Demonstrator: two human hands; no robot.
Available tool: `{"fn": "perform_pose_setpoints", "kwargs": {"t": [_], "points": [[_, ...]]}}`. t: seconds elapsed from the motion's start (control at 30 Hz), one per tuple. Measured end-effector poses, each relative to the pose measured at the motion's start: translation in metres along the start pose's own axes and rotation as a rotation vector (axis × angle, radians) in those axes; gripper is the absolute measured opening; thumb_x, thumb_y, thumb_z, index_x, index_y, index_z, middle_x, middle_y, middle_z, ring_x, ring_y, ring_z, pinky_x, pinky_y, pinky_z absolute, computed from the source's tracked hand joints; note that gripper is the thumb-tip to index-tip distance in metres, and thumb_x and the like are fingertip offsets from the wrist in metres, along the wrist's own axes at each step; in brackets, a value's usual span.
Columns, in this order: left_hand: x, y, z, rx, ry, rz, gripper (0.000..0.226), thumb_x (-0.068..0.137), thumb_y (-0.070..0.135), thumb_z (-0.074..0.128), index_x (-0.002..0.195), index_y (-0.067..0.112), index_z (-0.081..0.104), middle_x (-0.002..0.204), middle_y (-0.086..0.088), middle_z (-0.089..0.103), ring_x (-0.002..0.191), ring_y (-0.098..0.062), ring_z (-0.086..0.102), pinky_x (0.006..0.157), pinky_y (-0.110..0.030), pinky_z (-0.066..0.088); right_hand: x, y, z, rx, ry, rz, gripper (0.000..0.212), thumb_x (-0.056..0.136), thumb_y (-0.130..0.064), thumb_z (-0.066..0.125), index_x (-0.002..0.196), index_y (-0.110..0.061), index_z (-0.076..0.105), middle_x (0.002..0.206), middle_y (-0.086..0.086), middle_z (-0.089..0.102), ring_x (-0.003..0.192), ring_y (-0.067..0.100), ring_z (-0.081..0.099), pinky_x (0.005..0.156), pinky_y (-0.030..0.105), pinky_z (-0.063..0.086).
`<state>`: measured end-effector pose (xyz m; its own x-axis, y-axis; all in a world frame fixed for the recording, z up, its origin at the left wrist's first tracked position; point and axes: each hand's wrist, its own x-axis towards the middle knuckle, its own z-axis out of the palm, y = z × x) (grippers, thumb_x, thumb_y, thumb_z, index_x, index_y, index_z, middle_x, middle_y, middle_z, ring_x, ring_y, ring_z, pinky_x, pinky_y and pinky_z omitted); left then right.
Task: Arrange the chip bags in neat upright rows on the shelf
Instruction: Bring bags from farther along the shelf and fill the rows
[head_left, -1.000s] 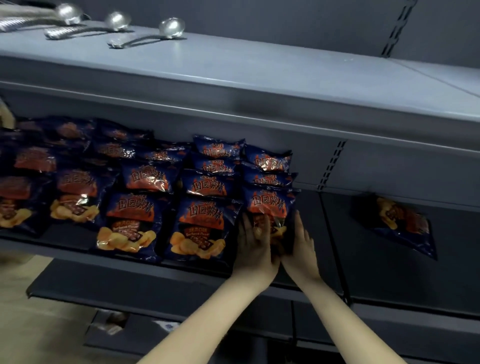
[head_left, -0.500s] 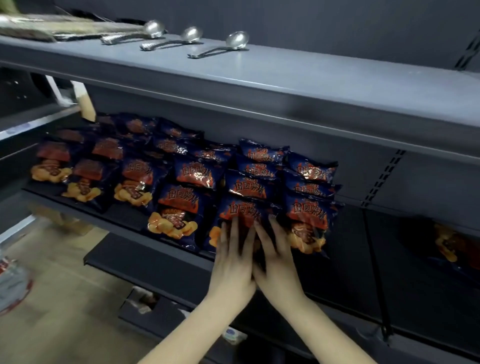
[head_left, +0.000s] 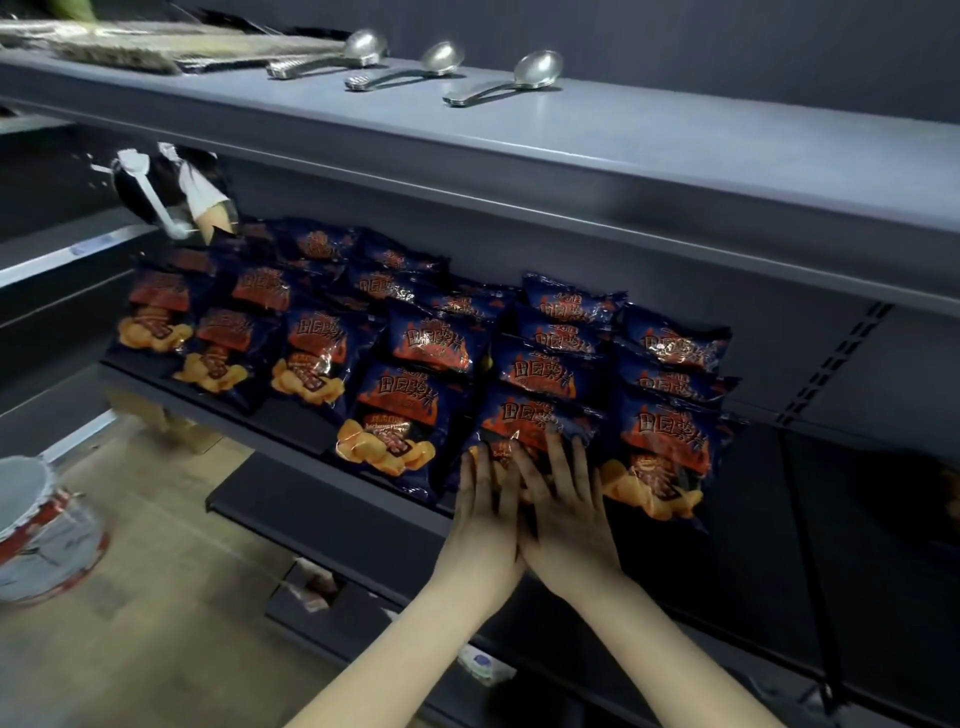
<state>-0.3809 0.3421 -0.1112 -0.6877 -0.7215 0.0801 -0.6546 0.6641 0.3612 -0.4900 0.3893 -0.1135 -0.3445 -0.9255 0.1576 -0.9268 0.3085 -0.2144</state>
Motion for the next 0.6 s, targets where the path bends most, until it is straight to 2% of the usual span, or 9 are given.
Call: {"fn": "perform_pose_setpoints", "kwargs": {"t": [0.17,0.27,0.43,0.5,0.6], "points": [[0.005,-0.002,-0.003,-0.018,-0.047,-0.022,0.075,0.097,0.029,0.042,0.148,0.016,-0.01,0.152,-0.018,-0.025,0.137,-0.031,-0.027,0.114,-0.038,-0.005,0.003,-0.004,-0.002,0.013,-0.018,0.008,0.069,0.096,-0.046,0.027,0.126,-0.053,-0.035,0.139,-0.014,-0.049,0.133,0.018,-0.04,0.107,0.037,-0.023],[0.002,0.0,-0.008,0.013,-0.05,-0.027,0.076,0.096,0.03,0.042,0.148,0.015,-0.012,0.152,-0.019,-0.023,0.139,-0.033,-0.024,0.114,-0.04,-0.004,0.001,-0.005,-0.009,0.026,-0.03,0.002,0.069,0.096,-0.046,0.03,0.131,-0.049,-0.029,0.141,-0.012,-0.048,0.135,0.02,-0.038,0.11,0.038,-0.021],[0.0,0.008,-0.019,0.071,0.089,0.052,0.087,0.093,0.04,0.043,0.14,0.019,-0.028,0.149,-0.016,-0.031,0.136,-0.034,-0.029,0.109,-0.037,-0.019,-0.006,0.0,-0.032,0.0,0.054,-0.073,0.074,0.091,-0.045,0.034,0.14,-0.045,-0.021,0.15,-0.009,-0.036,0.138,0.02,-0.033,0.114,0.042,-0.014],[0.003,0.015,-0.023,0.092,0.14,0.107,0.086,0.092,0.041,0.043,0.14,0.019,-0.026,0.147,-0.015,-0.032,0.136,-0.034,-0.029,0.107,-0.036,-0.023,-0.009,0.006,-0.041,0.014,0.085,-0.065,0.074,0.089,-0.044,0.036,0.142,-0.044,-0.016,0.151,-0.009,-0.034,0.139,0.019,-0.032,0.114,0.043,-0.012],[0.01,0.034,-0.022,0.134,0.159,0.169,0.087,0.089,0.045,0.042,0.141,0.017,-0.022,0.148,-0.014,-0.03,0.137,-0.034,-0.027,0.11,-0.039,-0.019,-0.018,0.025,-0.055,0.014,0.122,-0.01,0.073,0.09,-0.049,0.035,0.142,-0.045,-0.016,0.151,-0.01,-0.034,0.138,0.018,-0.033,0.112,0.04,-0.017]]}}
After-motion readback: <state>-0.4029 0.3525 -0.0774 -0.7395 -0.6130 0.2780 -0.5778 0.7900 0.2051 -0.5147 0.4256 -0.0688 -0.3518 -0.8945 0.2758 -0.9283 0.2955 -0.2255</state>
